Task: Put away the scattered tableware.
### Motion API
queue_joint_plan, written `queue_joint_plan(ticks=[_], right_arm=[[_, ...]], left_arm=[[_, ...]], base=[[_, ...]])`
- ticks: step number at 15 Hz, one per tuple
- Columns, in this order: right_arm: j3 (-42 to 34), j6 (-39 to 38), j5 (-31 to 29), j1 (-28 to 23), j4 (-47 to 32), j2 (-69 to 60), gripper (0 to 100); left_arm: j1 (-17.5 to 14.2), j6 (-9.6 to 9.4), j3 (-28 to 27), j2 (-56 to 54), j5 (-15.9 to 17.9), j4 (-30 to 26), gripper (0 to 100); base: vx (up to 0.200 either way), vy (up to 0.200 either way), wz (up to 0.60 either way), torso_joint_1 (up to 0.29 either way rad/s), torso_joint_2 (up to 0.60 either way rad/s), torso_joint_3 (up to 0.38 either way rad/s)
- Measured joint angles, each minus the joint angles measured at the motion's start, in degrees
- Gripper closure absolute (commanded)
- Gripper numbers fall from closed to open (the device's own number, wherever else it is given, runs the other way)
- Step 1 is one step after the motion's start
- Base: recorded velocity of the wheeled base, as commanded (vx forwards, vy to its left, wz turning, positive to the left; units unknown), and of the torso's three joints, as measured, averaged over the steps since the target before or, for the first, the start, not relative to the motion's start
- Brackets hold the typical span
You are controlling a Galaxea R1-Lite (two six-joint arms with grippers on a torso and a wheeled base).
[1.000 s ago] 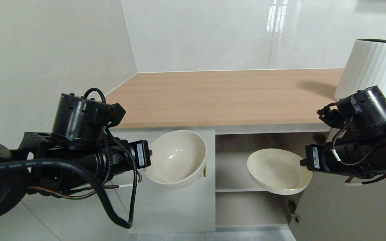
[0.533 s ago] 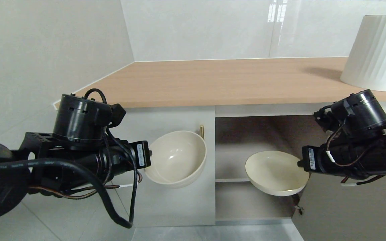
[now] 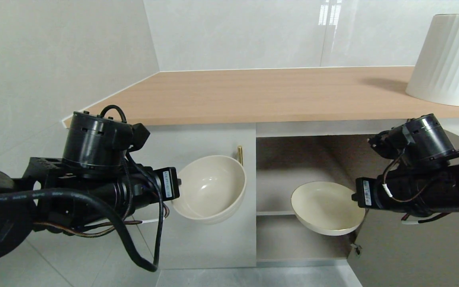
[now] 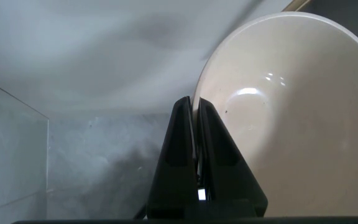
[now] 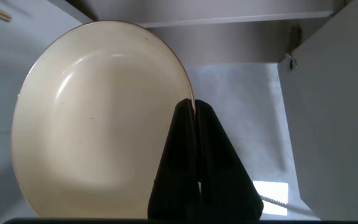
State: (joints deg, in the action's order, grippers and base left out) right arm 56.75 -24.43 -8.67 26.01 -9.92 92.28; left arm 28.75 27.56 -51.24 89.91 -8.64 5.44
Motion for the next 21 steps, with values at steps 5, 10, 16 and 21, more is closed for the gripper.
queue_joint_plan(ticks=[5,10,16,21], right_arm=[[0.22,1.34,-0.06,-0.2,6.7,8.74,100],[2.76,-0.01,-1.89,-1.63,21.47,23.72,100],[6.31,-2.23,-7.62,-4.19,32.66,36.8,100],[11.74,-2.9,-13.3,-6.78,33.27,43.39,100]], left_arm=[[0.0,0.0,0.0,0.37,-0.05,0.0,100],[0.05,0.0,-0.02,0.45,-0.05,0.0,100],[0.9,0.0,-0.02,0.63,-0.2,0.0,100],[0.96,0.0,0.0,0.52,-0.2,0.0,100]], base=[[0.0,0.0,0.0,0.0,0.0,0.0],[0.0,0.0,0.0,0.0,0.0,0.0],[0.0,0.0,0.0,0.0,0.0,0.0],[0.0,0.0,0.0,0.0,0.0,0.0]])
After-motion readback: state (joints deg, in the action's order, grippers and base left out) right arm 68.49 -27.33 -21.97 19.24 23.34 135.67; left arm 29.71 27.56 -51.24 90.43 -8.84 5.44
